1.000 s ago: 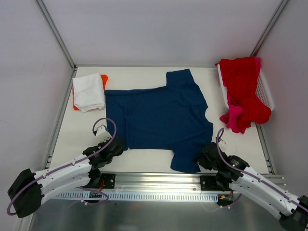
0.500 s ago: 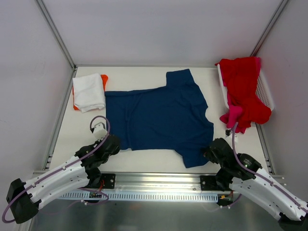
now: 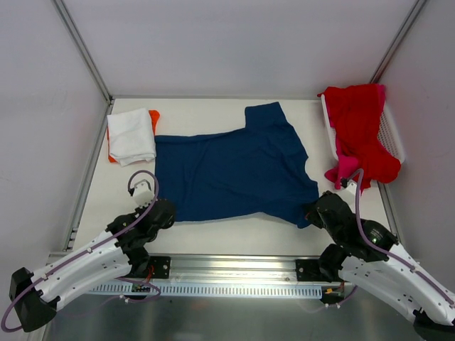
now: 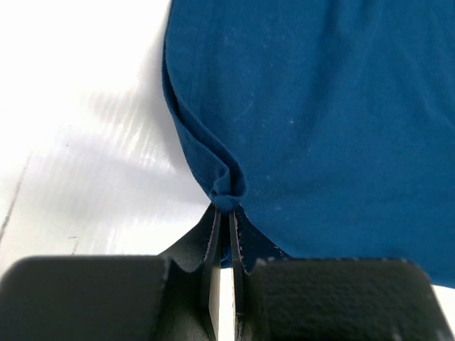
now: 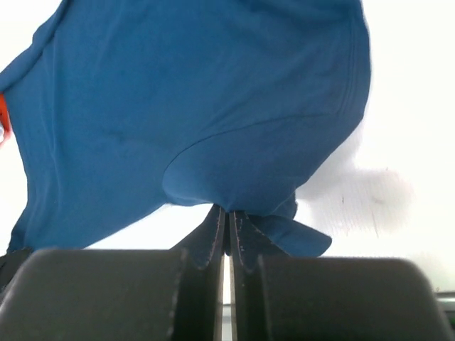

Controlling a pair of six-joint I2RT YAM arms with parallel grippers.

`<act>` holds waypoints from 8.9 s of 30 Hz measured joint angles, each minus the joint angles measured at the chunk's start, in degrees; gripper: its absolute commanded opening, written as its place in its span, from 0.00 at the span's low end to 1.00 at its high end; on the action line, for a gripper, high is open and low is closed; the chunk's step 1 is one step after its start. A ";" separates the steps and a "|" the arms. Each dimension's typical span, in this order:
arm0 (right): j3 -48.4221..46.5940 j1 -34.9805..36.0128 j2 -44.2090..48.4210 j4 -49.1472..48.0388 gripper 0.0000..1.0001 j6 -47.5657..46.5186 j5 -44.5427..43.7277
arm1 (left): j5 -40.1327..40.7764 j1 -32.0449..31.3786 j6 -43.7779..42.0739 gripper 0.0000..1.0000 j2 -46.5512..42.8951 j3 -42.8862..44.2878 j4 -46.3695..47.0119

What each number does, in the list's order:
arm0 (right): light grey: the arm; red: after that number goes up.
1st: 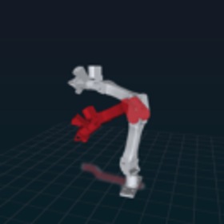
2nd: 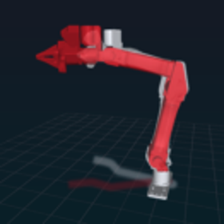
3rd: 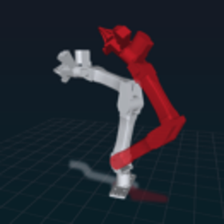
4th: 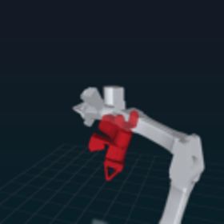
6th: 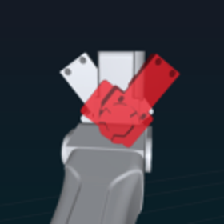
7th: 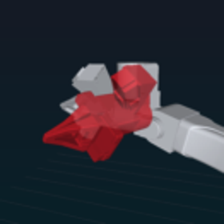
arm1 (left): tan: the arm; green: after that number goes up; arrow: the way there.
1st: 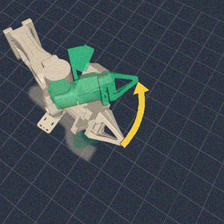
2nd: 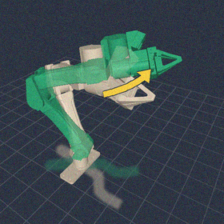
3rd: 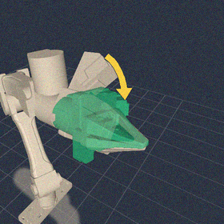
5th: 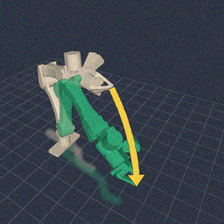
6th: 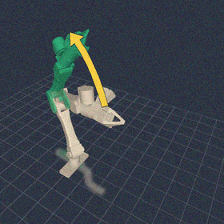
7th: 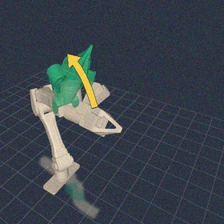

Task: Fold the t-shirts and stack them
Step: Fold the tshirt

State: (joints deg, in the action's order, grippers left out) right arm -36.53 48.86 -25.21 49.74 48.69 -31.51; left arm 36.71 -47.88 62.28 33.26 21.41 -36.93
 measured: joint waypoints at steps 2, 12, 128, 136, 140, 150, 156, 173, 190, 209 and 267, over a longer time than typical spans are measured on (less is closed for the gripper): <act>-1.22 0.00 -1.11 -0.39 0.01 -1.05 -1.11 | 0.76 0.00 -0.09 0.00 0.11 0.70 -0.68; -3.69 0.00 -10.54 -4.35 0.01 -6.38 -5.81 | 4.79 1.14 -2.14 0.00 0.11 5.27 -1.55; -14.75 -19.85 -44.74 -22.36 0.99 -24.35 6.43 | -17.57 31.85 -15.37 0.77 41.35 12.04 27.47; -14.43 -19.85 -49.24 -27.04 0.29 -26.01 8.04 | -12.87 32.33 -16.33 0.68 41.31 12.26 27.12; -14.38 -19.85 -52.92 -29.27 0.00 -26.60 9.25 | -11.91 33.46 -16.70 0.67 41.31 12.26 27.02; -13.88 -22.25 -63.36 -36.96 0.00 -26.40 15.23 | -10.67 34.12 -17.75 0.63 41.31 12.26 27.02; -13.20 -28.09 -68.70 -42.75 0.01 -26.05 22.73 | -10.64 34.21 -18.40 0.56 41.31 12.26 27.02; -9.05 -34.80 -69.37 -54.31 0.01 -23.63 35.28 | -10.71 34.49 -20.13 0.20 42.51 12.59 27.02; -2.34 -40.89 -63.52 -55.43 0.01 -23.63 38.01 | -13.40 34.49 -23.02 0.00 46.69 16.15 24.59; 1.20 -44.22 -53.27 -46.51 0.00 -24.61 34.03 | -13.38 34.45 -19.98 0.00 29.11 15.21 13.88; -92.89 -49.68 -123.62 -48.26 0.99 -25.05 57.33 | -27.76 34.45 -32.09 0.99 37.16 22.14 29.38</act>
State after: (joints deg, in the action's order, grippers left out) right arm -129.43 -0.82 -148.83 1.48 23.64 25.82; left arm 8.95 -13.43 30.20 70.41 43.55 -7.55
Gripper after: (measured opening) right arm 0.993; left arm 0.990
